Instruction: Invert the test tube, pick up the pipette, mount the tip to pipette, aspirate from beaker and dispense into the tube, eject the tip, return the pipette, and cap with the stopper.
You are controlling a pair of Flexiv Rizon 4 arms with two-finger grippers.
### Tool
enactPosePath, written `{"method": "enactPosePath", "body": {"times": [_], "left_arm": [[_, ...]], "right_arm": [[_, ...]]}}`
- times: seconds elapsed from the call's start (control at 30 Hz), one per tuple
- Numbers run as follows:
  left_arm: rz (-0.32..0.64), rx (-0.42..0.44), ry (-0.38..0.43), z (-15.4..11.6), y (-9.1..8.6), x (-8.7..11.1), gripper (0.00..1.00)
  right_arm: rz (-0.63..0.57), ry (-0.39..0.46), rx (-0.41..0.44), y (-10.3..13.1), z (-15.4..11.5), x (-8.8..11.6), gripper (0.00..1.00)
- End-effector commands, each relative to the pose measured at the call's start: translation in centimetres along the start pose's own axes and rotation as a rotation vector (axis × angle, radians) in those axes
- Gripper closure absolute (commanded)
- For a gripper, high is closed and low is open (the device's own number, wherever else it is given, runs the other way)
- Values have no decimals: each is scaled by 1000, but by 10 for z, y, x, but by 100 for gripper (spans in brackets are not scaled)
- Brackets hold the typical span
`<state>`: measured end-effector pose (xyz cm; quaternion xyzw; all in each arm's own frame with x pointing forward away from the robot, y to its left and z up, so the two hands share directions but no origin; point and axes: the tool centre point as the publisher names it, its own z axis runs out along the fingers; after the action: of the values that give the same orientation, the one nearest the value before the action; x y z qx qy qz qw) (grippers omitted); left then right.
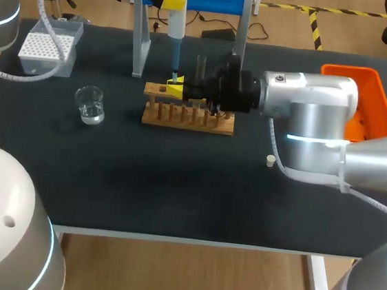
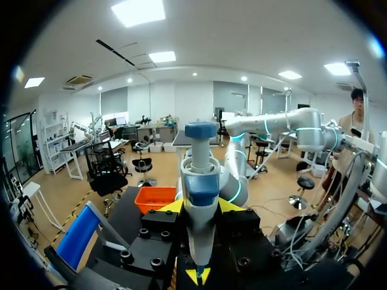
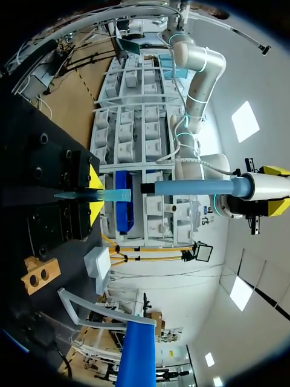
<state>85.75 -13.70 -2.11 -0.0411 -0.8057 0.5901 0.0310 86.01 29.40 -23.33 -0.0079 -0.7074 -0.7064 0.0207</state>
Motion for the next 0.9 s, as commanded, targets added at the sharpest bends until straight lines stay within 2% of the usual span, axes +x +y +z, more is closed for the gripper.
{"method": "enactPosePath", "body": {"times": [0.03,0.9], "left_arm": [[1,1,-1,-1,0,1,100],[1,1,-1,-1,0,1,100]], "right_arm": [[0,-6,0,0,-1,2,100],[-19,-5,-11,16,0,5,100]]}}
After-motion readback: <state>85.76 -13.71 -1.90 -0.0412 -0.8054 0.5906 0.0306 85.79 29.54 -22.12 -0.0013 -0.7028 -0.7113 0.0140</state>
